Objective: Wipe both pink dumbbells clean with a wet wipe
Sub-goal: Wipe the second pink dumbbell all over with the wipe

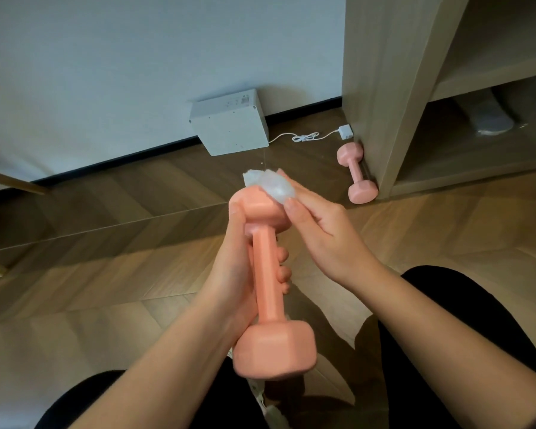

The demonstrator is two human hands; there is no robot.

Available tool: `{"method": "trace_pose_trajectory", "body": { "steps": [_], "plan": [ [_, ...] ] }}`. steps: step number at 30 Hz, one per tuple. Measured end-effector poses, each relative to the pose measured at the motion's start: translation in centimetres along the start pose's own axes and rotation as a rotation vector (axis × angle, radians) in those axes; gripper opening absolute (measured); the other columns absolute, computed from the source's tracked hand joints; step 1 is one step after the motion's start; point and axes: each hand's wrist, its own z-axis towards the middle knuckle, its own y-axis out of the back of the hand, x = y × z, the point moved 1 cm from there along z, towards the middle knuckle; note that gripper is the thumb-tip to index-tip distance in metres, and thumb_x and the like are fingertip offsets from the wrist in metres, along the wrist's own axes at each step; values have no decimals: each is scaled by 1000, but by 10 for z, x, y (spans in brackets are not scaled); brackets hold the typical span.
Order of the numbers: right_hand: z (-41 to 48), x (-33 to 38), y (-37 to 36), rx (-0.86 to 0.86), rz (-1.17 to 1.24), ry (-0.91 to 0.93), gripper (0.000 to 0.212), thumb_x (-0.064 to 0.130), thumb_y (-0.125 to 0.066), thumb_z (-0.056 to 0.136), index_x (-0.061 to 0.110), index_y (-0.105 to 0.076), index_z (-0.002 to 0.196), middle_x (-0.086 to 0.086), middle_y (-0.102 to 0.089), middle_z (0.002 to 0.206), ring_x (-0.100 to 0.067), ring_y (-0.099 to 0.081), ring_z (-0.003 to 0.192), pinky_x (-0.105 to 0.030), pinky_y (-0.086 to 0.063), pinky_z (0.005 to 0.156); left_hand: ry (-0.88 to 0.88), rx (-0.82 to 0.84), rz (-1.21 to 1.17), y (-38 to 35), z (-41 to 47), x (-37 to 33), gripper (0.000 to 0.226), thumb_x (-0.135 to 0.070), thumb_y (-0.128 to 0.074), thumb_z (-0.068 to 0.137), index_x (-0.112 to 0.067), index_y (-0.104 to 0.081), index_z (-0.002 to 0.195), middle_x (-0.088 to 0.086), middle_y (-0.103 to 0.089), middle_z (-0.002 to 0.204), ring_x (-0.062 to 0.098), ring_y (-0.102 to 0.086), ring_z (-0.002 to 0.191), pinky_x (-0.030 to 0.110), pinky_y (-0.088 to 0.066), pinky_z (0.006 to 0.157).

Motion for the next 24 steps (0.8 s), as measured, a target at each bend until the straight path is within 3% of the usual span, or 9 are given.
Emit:
{"method": "trace_pose_trajectory", "body": {
  "steps": [4, 7, 10, 14, 18, 21, 24],
  "plan": [
    [1, 11, -13, 102, -231, 184, 42, 29, -34, 104, 20, -41, 145, 4, -36, 155, -7, -20, 148, -40, -17, 122, -18, -23, -3, 0, -1, -5, 76, -80, -39, 83, -8, -65, 85, 7, -52, 62, 17, -49, 49, 27, -44, 49],
    [6, 4, -11, 46, -298, 75, 46, 32, -30, 104, 20, -38, 148, 10, -32, 155, -4, -19, 147, -45, -14, 122, 16, -29, -80, 2, 1, -12, 72, -74, -43, 85, -6, -68, 85, 7, -51, 66, 17, -48, 48, 26, -44, 48],
    [3, 3, -13, 73, -287, 142, 44, 25, -33, 104, 18, -37, 148, 7, -32, 155, -7, -21, 147, -43, -16, 122, 0, -26, -152, 3, 5, -15, 71, -72, -40, 87, -8, -69, 75, 7, -50, 63, 18, -47, 47, 26, -42, 46],
    [9, -2, -9, 13, -240, 63, 43, 23, -36, 103, 17, -45, 145, 8, -35, 153, -5, -23, 146, -46, -17, 122, 8, -19, -171, 3, 9, -16, 74, -73, -35, 89, -6, -67, 87, 7, -50, 66, 17, -46, 51, 27, -40, 51],
    [5, -5, -13, 49, -255, 122, 43, 18, -38, 103, 15, -44, 145, 7, -34, 155, -7, -23, 147, -37, -13, 123, 24, -5, -171, 6, 11, -17, 72, -73, -36, 88, -7, -64, 81, 7, -49, 64, 18, -44, 49, 27, -39, 50],
    [8, -10, -9, -5, -260, 19, 44, 25, -35, 102, 13, -51, 140, 2, -45, 149, -8, -32, 143, -41, -18, 121, 33, 9, -194, 9, 11, -18, 73, -72, -33, 90, -7, -66, 82, 7, -48, 66, 18, -43, 47, 25, -38, 47],
    [6, -7, -12, -10, -238, 108, 42, 20, -38, 103, 7, -49, 142, -2, -42, 152, -10, -32, 143, -38, -20, 121, 8, 17, -184, 10, 10, -21, 73, -72, -33, 89, -7, -64, 83, 7, -47, 65, 18, -42, 47, 26, -37, 48]
  ]
}}
